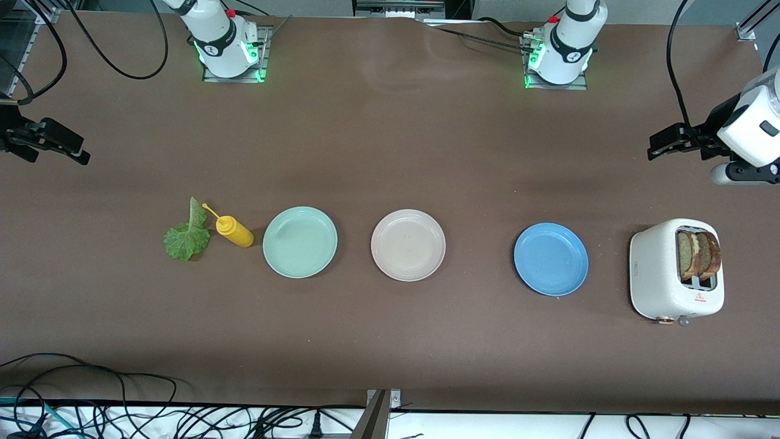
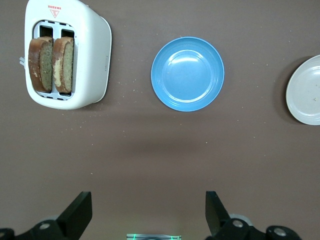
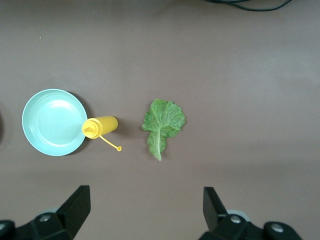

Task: Make sandwich on beige plate with both arms
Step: 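Move the left gripper over the toaster toward the bread slices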

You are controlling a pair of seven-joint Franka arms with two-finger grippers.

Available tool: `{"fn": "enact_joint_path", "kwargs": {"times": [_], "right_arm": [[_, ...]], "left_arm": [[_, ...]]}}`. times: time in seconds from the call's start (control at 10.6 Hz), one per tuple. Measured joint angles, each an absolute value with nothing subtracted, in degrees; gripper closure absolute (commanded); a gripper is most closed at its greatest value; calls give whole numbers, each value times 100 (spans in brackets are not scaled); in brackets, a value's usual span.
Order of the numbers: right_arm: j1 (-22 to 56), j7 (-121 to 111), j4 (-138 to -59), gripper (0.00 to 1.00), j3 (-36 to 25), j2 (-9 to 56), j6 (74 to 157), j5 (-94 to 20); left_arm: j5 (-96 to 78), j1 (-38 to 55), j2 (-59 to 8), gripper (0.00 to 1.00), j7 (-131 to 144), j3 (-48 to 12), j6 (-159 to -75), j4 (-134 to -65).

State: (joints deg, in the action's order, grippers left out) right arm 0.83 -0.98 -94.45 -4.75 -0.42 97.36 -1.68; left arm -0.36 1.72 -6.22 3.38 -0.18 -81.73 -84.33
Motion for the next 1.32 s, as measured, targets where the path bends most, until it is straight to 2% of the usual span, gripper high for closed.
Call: {"fn": "enact_joint_path", "kwargs": {"times": [0.66,1.32], "right_arm": [[83,-98,-9445,0,-475,-41,9736,-168],[81,-98,-9441,0,-479,-43,9727,-168]], "left_arm": [[194,55,-866,0,47,28,-8187,-8432],[345,-683,-1874,0,-832,62,-9288,-8332]]}}
